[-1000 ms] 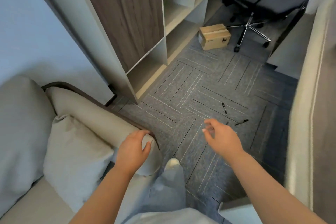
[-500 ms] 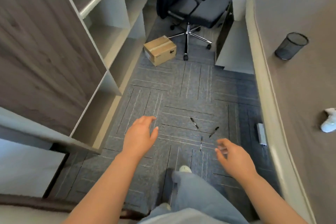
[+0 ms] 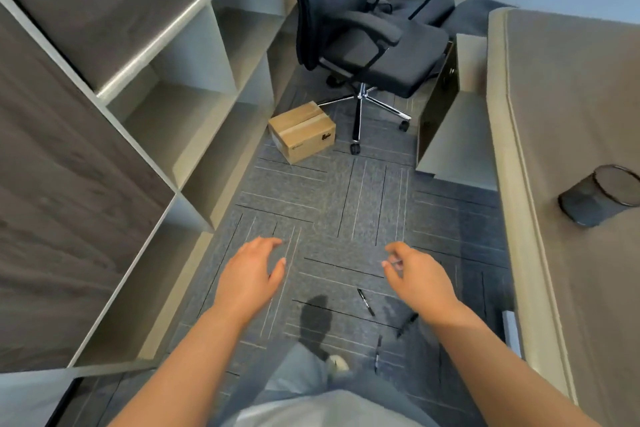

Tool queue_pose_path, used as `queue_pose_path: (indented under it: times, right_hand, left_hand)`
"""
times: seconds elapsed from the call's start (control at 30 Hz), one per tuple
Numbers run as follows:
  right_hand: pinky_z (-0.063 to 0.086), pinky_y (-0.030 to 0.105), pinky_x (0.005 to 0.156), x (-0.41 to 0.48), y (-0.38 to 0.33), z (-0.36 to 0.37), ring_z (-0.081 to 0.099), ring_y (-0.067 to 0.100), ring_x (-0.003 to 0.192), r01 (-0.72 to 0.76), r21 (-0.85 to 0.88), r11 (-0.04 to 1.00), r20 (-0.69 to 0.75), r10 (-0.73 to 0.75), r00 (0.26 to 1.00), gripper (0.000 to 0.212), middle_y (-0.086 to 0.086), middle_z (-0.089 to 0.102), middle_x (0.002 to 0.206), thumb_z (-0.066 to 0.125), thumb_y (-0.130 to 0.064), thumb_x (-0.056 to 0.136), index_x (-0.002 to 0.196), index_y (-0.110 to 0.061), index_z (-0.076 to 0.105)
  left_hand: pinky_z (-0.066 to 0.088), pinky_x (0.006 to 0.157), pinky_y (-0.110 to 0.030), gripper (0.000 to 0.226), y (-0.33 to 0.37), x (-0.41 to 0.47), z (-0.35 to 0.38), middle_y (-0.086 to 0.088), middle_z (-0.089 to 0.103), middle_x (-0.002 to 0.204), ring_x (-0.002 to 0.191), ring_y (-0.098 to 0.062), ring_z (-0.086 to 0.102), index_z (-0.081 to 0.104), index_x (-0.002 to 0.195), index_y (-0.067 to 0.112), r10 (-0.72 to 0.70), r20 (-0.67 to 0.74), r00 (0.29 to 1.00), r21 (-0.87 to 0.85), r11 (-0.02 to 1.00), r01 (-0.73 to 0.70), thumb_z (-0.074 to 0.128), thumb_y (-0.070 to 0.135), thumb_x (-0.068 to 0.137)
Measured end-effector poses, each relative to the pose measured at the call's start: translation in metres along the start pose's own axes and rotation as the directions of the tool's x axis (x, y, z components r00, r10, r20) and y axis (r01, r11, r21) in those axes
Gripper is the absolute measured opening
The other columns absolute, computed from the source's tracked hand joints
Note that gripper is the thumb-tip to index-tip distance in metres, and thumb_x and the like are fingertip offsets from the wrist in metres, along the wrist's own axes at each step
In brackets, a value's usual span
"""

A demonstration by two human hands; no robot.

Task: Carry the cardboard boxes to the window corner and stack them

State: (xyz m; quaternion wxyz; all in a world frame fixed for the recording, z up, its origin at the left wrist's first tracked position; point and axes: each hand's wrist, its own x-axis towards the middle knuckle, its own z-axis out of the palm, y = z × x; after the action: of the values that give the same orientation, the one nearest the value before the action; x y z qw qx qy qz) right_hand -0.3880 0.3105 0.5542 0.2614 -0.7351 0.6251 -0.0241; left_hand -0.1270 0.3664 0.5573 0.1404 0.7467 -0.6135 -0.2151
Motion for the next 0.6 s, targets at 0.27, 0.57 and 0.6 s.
queue_pose_path:
  times: [0.27,0.57,0.6]
  right_hand:
    - [0.047,0.032,0.080,0.163,-0.059,-0.035,0.058,0.019,0.101,0.077,0.019,0.997,0.050,-0.078,0.996,0.035,-0.003,0.061,0.113,0.044,-0.031,0.096,0.129,-0.019,0.046]
    - [0.052,0.034,0.076,0.322,-0.092,-0.060,0.063,0.018,0.097,0.008,0.028,1.000,-0.069,-0.006,0.998,0.031,-0.003,0.067,0.109,0.049,-0.030,0.093,0.122,-0.019,0.053]
    - [0.052,0.033,0.076,0.335,-0.092,-0.064,0.064,0.018,0.096,-0.021,0.042,0.999,-0.075,0.024,0.997,0.031,-0.002,0.067,0.109,0.049,-0.030,0.093,0.121,-0.018,0.053]
  left_hand:
    - [0.042,0.095,-0.033,0.038,-0.033,0.115,-0.017,0.000,0.056,0.128,0.119,-0.018,0.051,0.052,0.127,0.018,-0.127,0.000,0.992,0.002,0.992,0.127,0.051,0.032,0.092]
    - [0.040,0.096,-0.032,0.037,-0.044,0.328,-0.072,0.003,0.054,0.129,0.121,-0.017,0.047,0.049,0.128,0.022,-0.002,0.041,0.999,0.028,1.000,0.001,0.049,0.033,0.092]
    - [0.039,0.096,-0.032,0.037,-0.040,0.353,-0.078,0.004,0.053,0.130,0.122,-0.016,0.046,0.048,0.129,0.022,0.018,0.049,0.999,0.033,0.999,-0.019,0.048,0.033,0.093]
